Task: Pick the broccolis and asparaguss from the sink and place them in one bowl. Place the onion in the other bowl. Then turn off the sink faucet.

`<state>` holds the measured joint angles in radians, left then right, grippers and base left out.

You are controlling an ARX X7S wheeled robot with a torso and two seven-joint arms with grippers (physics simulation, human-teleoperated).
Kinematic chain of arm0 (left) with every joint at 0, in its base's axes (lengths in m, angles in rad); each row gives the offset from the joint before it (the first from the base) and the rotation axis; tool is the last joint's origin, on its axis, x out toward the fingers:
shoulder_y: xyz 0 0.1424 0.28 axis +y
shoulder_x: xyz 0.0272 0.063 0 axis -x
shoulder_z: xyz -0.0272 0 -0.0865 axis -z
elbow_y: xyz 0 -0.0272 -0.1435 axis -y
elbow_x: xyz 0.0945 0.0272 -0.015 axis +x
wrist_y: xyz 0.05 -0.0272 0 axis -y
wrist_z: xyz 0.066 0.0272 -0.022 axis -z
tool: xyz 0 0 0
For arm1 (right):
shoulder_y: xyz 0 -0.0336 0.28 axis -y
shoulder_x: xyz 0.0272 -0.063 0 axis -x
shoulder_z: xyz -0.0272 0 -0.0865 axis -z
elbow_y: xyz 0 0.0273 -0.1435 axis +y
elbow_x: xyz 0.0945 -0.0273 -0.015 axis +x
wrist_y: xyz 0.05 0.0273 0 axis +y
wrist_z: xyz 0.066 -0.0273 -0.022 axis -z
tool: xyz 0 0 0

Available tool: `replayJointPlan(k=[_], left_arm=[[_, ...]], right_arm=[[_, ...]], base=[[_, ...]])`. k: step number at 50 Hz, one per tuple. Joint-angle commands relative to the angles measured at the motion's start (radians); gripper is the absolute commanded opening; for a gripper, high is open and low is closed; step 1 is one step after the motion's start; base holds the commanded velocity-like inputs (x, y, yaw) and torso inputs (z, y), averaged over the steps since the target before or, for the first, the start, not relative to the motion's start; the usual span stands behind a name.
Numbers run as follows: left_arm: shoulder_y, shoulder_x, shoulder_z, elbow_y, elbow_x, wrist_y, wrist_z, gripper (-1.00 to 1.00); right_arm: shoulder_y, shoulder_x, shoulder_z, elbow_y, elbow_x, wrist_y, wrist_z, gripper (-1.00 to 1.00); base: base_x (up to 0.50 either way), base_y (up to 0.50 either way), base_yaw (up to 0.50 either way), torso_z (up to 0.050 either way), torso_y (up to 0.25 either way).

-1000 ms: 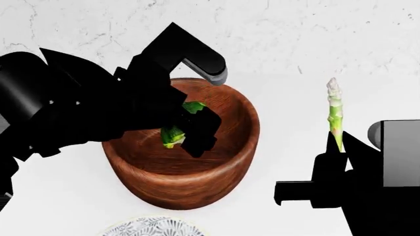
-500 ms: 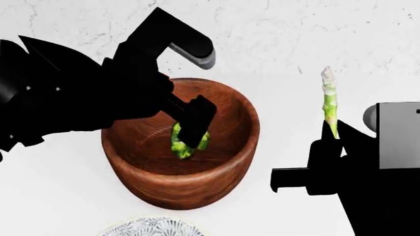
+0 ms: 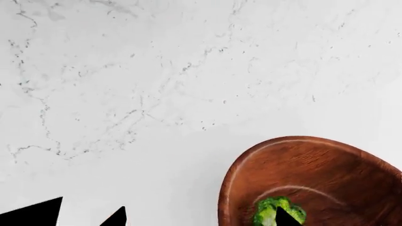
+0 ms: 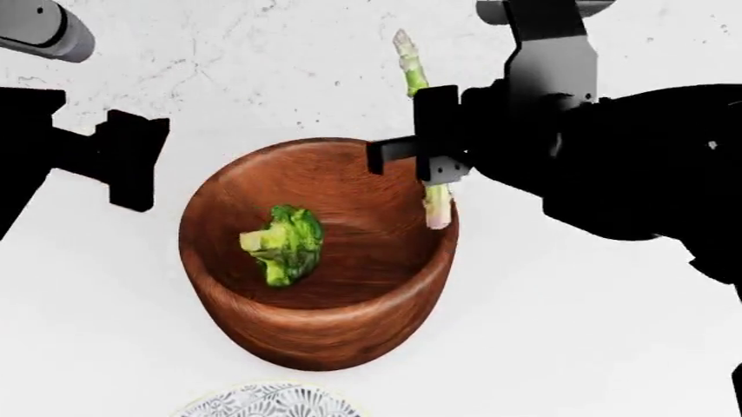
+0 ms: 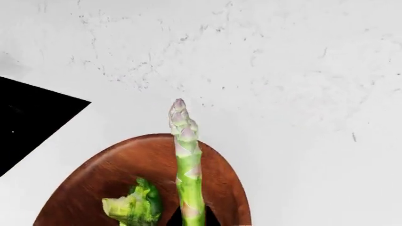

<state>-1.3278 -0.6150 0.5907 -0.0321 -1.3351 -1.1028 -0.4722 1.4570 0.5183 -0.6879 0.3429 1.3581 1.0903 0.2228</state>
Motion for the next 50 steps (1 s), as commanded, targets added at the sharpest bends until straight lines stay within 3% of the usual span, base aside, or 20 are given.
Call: replayJointPlan(k=[1,6,8,12,23,34,35,50], left_arm=[[0.249,-0.238,-0.172,0.279,-0.152,0.060,-0.173,1.00],[0.277,-0.259,-0.194,0.297,-0.180,0.074,-0.192,1.00],[0.279,-0.268,-0.202,0.301,-0.183,0.079,-0.188,1.00],[0.310,-0.282,-0.226,0.300,-0.214,0.099,-0.184,1.00],[0.384,-0.302,-0.242,0.321,-0.201,0.142,-0.183,1.00],[0.406,-0.313,-0.241,0.311,-0.176,0.156,-0.162,1.00],[0.404,-0.311,-0.240,0.311,-0.179,0.154,-0.164,1.00],[0.374,-0.314,-0.245,0.312,-0.203,0.142,-0.177,1.00]], right_arm=[[0.265,-0.282,-0.264,0.617,-0.212,0.007,-0.570,-1.00],[0.308,-0.433,-0.424,0.951,-0.378,-0.103,-0.856,-1.00],[0.292,-0.454,-0.457,0.965,-0.441,-0.096,-0.920,-1.00],[0.275,-0.470,-0.361,0.965,-0.544,-0.066,-0.908,-1.00],[0.226,-0.515,0.092,0.966,-1.035,-0.016,-0.939,-1.00],[0.198,-0.518,0.018,0.966,-0.922,-0.042,-0.936,-1.00],[0.199,-0.518,0.020,0.966,-0.918,-0.042,-0.935,1.00],[0.219,-0.518,0.155,0.966,-1.050,-0.058,-0.919,1.00]], base=[[0.00,0.00,0.00,0.000,0.000],[0.00,0.00,0.00,0.000,0.000],[0.00,0.00,0.00,0.000,0.000],[0.00,0.00,0.00,0.000,0.000],[0.00,0.00,0.00,0.000,0.000],[0.00,0.00,0.00,0.000,0.000],[0.00,0.00,0.00,0.000,0.000],[0.00,0.00,0.00,0.000,0.000]])
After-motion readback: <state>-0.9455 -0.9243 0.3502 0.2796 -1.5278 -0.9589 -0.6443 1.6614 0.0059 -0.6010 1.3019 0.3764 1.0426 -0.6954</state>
